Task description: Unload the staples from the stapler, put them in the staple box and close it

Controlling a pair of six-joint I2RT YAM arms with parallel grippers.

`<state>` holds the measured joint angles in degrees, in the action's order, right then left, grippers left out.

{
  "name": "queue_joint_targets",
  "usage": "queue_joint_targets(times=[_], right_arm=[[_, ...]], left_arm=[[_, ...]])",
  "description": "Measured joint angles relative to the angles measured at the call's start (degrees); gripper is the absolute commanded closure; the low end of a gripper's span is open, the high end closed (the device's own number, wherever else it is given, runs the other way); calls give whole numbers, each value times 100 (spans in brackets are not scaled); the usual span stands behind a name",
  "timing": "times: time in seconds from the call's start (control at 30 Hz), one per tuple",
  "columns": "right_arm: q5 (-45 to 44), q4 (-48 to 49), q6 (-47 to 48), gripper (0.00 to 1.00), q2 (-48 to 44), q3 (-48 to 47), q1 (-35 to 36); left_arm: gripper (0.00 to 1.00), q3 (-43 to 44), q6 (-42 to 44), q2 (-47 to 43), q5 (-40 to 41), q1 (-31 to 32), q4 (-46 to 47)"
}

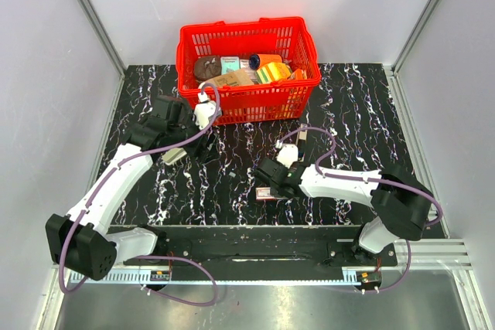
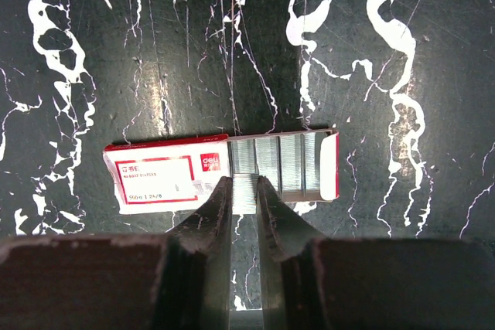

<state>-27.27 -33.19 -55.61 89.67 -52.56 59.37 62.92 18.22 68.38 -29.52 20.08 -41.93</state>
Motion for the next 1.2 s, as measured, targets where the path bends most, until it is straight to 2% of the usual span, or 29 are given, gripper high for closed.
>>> queue_joint_targets(times=[1.2], right_arm=[[136, 44, 26, 95, 83, 179, 26]], left_arm=[[30, -72, -4, -9, -2, 28, 7]])
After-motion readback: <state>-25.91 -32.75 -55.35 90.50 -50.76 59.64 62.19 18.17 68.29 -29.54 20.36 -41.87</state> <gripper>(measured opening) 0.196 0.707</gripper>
